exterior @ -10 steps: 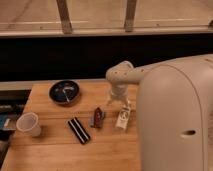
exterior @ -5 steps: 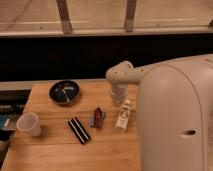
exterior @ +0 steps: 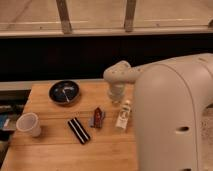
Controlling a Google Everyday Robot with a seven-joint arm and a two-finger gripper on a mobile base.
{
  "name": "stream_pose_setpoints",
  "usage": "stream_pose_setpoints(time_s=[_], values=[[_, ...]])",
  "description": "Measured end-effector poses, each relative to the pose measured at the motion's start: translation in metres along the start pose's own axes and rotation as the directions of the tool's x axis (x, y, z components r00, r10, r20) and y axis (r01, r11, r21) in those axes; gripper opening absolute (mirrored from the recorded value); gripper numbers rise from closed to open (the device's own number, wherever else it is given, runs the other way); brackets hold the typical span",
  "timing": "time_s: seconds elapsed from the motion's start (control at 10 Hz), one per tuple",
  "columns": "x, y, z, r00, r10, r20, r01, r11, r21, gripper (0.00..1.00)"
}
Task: Push the eraser across the table
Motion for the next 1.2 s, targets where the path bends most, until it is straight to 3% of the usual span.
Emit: stream_pose_setpoints(time_s=[0.2,0.4,0.7,1.2], values=[[0.001,0.042,0.007,0.997,-0.073,-0.029,0.073,0.997,0.006,0.00],[0.015,0.096,0.011,0.986,-0.155,-0.056,0.155,0.988,0.004,0.00],[0.044,0.152,0.006,0.959,-0.273,-0.074,0.274,0.962,0.003,0.00],[0.047,0.156,0.006,0.957,-0.280,-0.080,0.281,0.960,0.001,0.00]])
